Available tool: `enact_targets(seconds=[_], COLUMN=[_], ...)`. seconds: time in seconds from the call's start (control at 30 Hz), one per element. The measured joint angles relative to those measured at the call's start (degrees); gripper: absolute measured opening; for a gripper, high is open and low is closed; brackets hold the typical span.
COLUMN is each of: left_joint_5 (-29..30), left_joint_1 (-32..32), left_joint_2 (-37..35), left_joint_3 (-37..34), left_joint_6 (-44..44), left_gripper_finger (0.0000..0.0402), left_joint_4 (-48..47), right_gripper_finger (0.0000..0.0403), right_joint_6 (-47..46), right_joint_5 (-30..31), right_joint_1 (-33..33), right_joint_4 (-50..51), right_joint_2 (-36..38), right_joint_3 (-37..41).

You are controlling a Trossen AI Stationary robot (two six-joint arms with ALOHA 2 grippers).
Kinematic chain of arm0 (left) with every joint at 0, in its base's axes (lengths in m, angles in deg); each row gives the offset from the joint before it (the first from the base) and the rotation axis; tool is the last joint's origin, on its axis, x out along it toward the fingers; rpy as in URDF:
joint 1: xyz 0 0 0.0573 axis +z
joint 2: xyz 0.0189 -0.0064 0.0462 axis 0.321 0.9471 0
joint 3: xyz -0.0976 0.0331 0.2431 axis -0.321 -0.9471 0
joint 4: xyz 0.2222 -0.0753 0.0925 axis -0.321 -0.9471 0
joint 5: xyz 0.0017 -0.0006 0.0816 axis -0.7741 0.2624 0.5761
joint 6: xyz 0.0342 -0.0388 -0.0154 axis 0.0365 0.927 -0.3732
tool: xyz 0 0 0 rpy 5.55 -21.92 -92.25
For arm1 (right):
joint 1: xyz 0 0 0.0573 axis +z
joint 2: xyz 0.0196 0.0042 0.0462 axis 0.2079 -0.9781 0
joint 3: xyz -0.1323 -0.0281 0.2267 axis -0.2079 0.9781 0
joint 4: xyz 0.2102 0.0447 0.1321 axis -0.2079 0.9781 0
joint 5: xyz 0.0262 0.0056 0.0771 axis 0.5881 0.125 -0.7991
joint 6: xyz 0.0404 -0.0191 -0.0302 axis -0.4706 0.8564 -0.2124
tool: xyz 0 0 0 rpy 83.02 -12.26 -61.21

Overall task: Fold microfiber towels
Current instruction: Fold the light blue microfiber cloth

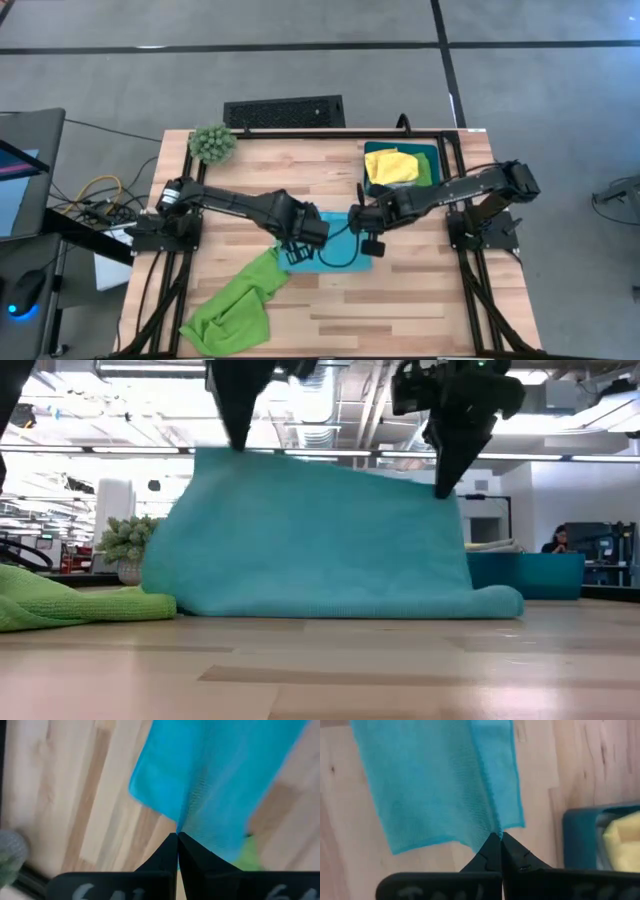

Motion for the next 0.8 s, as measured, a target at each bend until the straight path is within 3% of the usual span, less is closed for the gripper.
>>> enact_targets(seconds=[0.27, 0.5, 0.8], left_joint_5=[-0.82, -0.26, -0.75], left_joint_1=[3.54, 6.82, 9.08], left_joint_2=[-0.42, -0.44, -0.42], left_joint_3=[-9.95, -12.3, -16.8], left_joint_6=[-3.78, -7.0, -11.75], left_gripper_finger=[0.0, 0.0, 0.0], left_joint_4=[1.37, 3.82, 10.84], right_gripper_finger=[0.0006, 0.0006, 0.0006], right_joint_6=[7.08, 9.78, 10.79], right_joint_5=[-1.73, -5.99, -6.17], right_joint_1=[-4.64, -8.71, -9.32], right_joint_4=[-0.79, -0.94, 0.59], right_joint_2=[0.15, -1.76, -6.34], right_joint_3=[-0.04, 0.02, 0.05])
